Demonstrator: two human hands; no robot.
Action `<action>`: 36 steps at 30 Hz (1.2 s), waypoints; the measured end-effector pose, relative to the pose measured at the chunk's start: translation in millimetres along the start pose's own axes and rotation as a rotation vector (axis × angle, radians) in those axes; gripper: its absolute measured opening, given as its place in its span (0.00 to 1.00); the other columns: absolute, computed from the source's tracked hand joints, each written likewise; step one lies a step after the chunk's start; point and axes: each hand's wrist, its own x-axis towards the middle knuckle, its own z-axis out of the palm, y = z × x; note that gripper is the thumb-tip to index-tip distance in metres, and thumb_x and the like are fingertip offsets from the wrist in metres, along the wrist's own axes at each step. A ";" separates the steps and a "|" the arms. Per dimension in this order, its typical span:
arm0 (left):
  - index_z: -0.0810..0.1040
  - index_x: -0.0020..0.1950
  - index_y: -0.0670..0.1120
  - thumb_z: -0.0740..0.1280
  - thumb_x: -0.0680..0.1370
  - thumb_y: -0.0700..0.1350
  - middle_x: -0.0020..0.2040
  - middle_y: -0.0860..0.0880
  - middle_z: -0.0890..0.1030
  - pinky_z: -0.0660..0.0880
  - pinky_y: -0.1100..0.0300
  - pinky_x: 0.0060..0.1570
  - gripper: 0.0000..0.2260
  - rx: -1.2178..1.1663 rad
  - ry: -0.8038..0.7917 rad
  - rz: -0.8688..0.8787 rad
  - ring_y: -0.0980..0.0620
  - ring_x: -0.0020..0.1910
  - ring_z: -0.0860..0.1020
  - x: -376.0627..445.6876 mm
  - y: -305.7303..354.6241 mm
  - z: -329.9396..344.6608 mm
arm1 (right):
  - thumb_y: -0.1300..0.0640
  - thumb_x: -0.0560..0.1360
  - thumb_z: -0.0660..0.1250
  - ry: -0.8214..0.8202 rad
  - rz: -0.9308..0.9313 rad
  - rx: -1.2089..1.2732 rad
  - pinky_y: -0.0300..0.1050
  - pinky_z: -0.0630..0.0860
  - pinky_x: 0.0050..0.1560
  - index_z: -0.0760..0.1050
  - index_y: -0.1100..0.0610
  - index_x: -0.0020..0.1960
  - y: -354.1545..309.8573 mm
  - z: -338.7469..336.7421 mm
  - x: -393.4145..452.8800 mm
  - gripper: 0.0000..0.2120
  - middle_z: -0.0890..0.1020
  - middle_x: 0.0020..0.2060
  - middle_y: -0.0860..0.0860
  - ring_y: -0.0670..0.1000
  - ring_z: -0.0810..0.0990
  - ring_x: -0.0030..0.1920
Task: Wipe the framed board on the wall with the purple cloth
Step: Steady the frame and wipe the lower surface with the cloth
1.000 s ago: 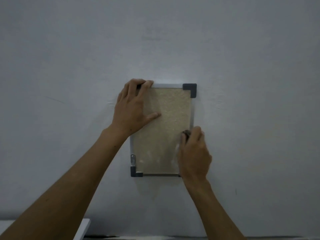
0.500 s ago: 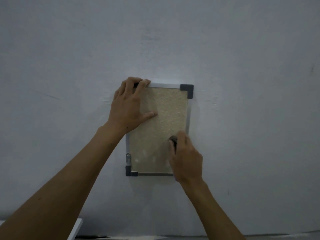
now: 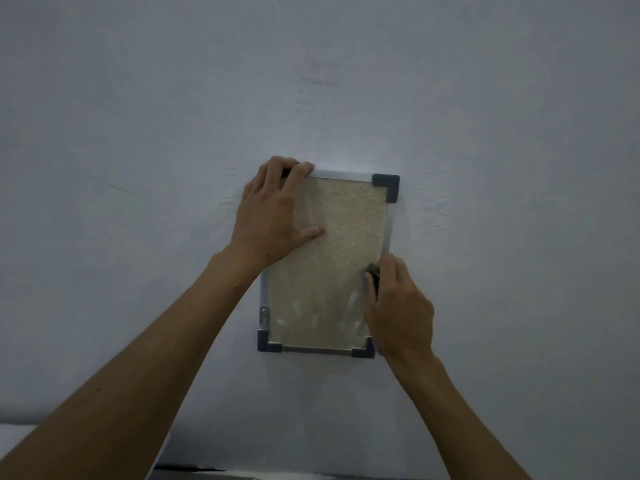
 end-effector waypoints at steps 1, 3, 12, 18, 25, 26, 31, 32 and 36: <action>0.67 0.73 0.49 0.78 0.64 0.62 0.67 0.46 0.67 0.72 0.48 0.64 0.42 -0.002 -0.002 -0.001 0.47 0.67 0.67 -0.3 0.2 0.1 | 0.52 0.81 0.65 -0.023 -0.025 -0.015 0.41 0.69 0.23 0.72 0.56 0.51 1.1 0.8 -5.9 0.07 0.77 0.43 0.50 0.49 0.75 0.31; 0.67 0.73 0.49 0.78 0.64 0.61 0.67 0.47 0.67 0.72 0.48 0.64 0.42 -0.007 -0.004 0.000 0.47 0.67 0.67 -0.7 0.4 1.0 | 0.52 0.81 0.65 -0.093 -0.045 -0.011 0.41 0.69 0.24 0.72 0.55 0.51 3.6 1.4 -19.0 0.07 0.77 0.43 0.49 0.49 0.75 0.31; 0.67 0.73 0.49 0.77 0.64 0.62 0.67 0.47 0.67 0.71 0.49 0.65 0.42 0.000 0.004 -0.015 0.48 0.67 0.67 -0.1 1.2 2.0 | 0.51 0.82 0.64 0.022 -0.039 0.076 0.41 0.70 0.27 0.70 0.57 0.52 5.4 -8.0 39.5 0.09 0.77 0.44 0.51 0.46 0.71 0.32; 0.67 0.73 0.49 0.78 0.64 0.62 0.68 0.47 0.66 0.70 0.49 0.66 0.42 -0.009 0.002 -0.017 0.48 0.68 0.66 -1.0 0.6 3.1 | 0.50 0.82 0.62 -0.143 -0.049 0.044 0.43 0.74 0.24 0.68 0.53 0.50 15.2 6.9 -33.2 0.07 0.76 0.42 0.47 0.46 0.72 0.30; 0.66 0.73 0.48 0.78 0.64 0.61 0.68 0.47 0.66 0.69 0.49 0.67 0.43 0.001 0.007 -0.023 0.48 0.68 0.67 -0.7 1.6 2.1 | 0.53 0.82 0.65 0.047 0.055 0.172 0.41 0.71 0.26 0.69 0.56 0.49 10.2 1.6 3.4 0.08 0.76 0.39 0.50 0.48 0.73 0.31; 0.67 0.73 0.48 0.78 0.64 0.61 0.68 0.47 0.66 0.69 0.50 0.67 0.43 0.000 0.008 -0.025 0.48 0.68 0.67 -1.0 1.7 2.1 | 0.54 0.82 0.65 0.053 0.055 0.161 0.41 0.71 0.26 0.69 0.56 0.49 8.1 2.1 4.7 0.08 0.76 0.39 0.51 0.48 0.73 0.31; 0.66 0.73 0.49 0.78 0.64 0.61 0.68 0.47 0.66 0.70 0.49 0.67 0.43 -0.003 0.013 -0.021 0.48 0.68 0.67 -1.9 0.1 3.8 | 0.51 0.82 0.65 -0.126 -0.100 0.036 0.42 0.71 0.22 0.70 0.54 0.49 4.3 9.3 -31.3 0.07 0.75 0.39 0.48 0.46 0.72 0.29; 0.66 0.73 0.49 0.77 0.64 0.62 0.68 0.47 0.66 0.70 0.49 0.67 0.43 -0.004 0.015 -0.018 0.48 0.67 0.67 -1.8 -0.2 4.0 | 0.51 0.81 0.65 -0.132 -0.111 0.032 0.40 0.69 0.22 0.69 0.53 0.49 6.0 9.7 -31.6 0.08 0.74 0.39 0.47 0.46 0.71 0.29; 0.67 0.72 0.49 0.77 0.64 0.62 0.67 0.47 0.66 0.71 0.50 0.65 0.42 -0.001 0.024 -0.012 0.48 0.66 0.67 -0.7 -0.5 3.9 | 0.52 0.81 0.66 -0.024 -0.064 0.045 0.39 0.67 0.23 0.70 0.54 0.49 1.7 8.7 -9.8 0.08 0.75 0.42 0.48 0.46 0.71 0.30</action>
